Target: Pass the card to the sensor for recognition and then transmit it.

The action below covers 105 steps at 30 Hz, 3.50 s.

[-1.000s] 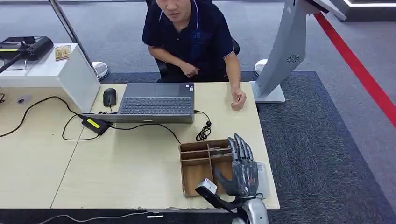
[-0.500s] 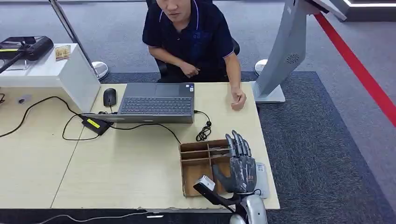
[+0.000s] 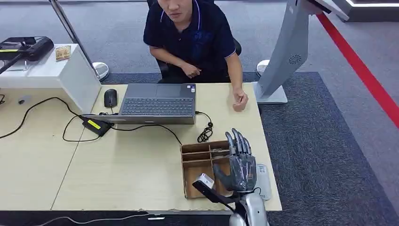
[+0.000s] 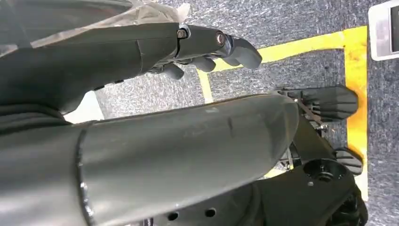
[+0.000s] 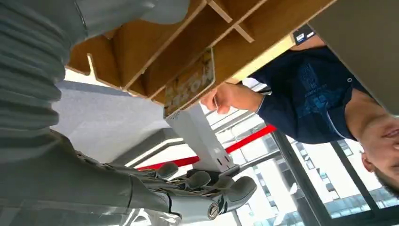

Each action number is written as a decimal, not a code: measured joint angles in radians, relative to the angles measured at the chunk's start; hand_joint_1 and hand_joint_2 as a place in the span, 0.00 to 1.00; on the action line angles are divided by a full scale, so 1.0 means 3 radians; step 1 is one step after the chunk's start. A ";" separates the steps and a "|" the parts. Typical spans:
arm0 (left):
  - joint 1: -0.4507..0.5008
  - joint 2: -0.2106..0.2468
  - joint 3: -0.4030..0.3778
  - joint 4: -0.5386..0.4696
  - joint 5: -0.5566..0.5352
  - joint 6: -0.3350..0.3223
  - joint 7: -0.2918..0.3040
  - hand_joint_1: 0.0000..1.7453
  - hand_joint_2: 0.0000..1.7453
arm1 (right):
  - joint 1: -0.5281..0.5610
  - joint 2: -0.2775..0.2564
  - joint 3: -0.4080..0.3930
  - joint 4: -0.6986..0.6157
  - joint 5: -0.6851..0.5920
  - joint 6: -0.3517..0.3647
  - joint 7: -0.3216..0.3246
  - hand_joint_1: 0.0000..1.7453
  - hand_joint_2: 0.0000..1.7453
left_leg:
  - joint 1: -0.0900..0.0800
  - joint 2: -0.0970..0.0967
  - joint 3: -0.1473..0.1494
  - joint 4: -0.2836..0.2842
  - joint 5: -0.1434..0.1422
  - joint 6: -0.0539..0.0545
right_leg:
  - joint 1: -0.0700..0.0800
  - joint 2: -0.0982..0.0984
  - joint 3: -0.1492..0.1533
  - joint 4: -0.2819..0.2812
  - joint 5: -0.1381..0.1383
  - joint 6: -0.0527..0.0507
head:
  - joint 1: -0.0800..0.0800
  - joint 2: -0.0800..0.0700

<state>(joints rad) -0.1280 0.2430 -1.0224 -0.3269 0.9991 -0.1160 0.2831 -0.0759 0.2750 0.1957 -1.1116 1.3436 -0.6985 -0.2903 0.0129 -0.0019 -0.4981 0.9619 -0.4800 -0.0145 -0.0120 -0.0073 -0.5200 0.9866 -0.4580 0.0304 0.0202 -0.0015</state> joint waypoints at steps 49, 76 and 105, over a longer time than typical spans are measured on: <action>0.0000 0.0020 -0.0050 0.0000 0.0039 0.0038 -0.0003 0.00 0.00 | -0.0086 -0.0039 0.0181 0.0090 -0.0001 0.0000 0.0280 0.00 1.00 | 0.0000 0.0001 0.0001 0.0000 0.0000 0.0000 | 0.0000 0.0000 -0.0003 -0.0001 0.0000 0.0000 | -0.0001 0.0000; 0.0001 0.0022 -0.0050 0.0000 0.0011 0.0008 -0.0003 0.00 0.00 | -0.0193 -0.0108 0.0183 0.0064 0.0076 0.0000 0.0543 0.00 1.00 | 0.0000 0.0001 0.0000 0.0000 0.0000 0.0000 | 0.0000 0.0000 -0.0003 -0.0001 0.0000 0.0000 | -0.0003 0.0000; 0.0000 0.0022 -0.0050 0.0000 0.0004 0.0000 -0.0013 0.00 0.00 | -0.0199 -0.0230 0.0249 0.0064 0.0117 0.0000 0.0689 0.00 1.00 | 0.0000 0.0001 0.0000 0.0000 0.0000 0.0000 | 0.0000 0.0000 -0.0003 0.0000 0.0000 0.0000 | -0.0001 0.0000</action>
<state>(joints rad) -0.1279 0.2495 -1.0372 -0.3269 1.0002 -0.1160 0.2792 -0.1357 0.2060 0.2705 -1.0925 1.3787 -0.6985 -0.0835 0.0130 -0.0015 -0.4980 0.9620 -0.4801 -0.0145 -0.0119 -0.0071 -0.5209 0.9864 -0.4580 0.0303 0.0198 -0.0015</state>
